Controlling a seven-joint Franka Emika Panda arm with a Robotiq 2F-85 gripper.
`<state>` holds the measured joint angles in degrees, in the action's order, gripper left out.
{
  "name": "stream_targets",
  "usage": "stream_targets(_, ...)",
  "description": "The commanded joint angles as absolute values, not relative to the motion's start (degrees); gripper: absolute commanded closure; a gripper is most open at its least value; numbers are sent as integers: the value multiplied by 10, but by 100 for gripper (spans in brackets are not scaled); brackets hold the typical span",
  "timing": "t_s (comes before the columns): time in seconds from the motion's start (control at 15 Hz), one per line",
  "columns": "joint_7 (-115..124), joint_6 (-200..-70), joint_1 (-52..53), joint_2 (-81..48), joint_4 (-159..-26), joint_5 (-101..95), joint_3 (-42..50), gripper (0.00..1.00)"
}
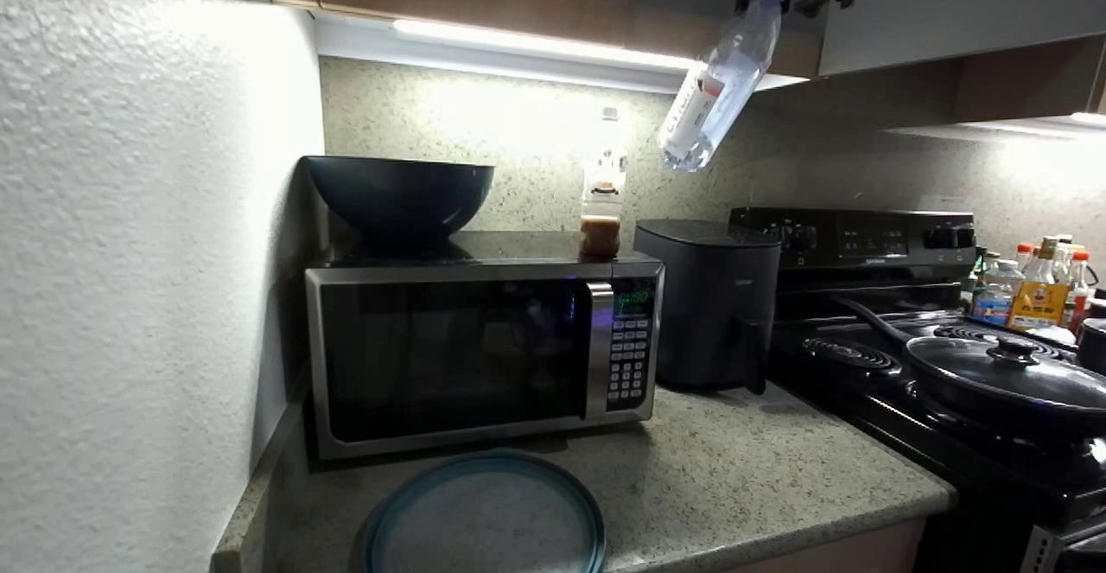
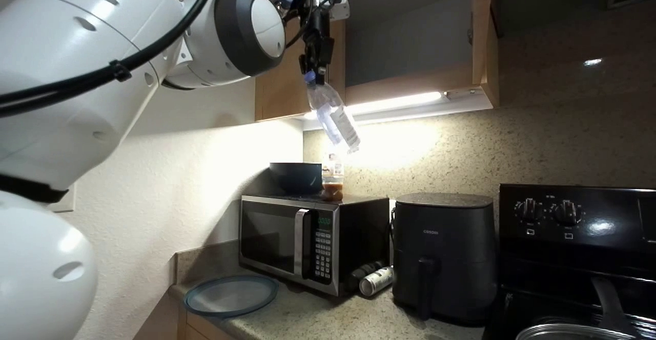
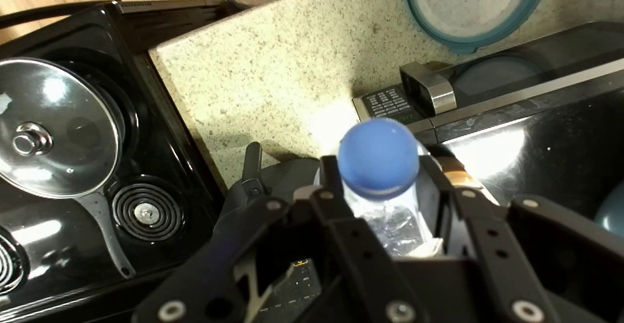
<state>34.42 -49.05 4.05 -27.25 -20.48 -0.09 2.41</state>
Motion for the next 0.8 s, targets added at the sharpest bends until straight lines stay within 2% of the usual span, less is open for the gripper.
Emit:
stream_targets(0.0,368,-502,35,-292,-213,14,20,84)
stream_targets(0.2,344,-497,40,-299,-212,0,25,84)
stream_targets(0.27,344,-498,40,-303,-213,0,25,59)
stream_targets(0.47,344,-498,40,-304,-212,-1,25,59)
stream_targets(0.53,344,-498,40,-304,-212,-1,25,84)
stream_targets(0.73,355,-480,18,-316,-227,41,7,84)
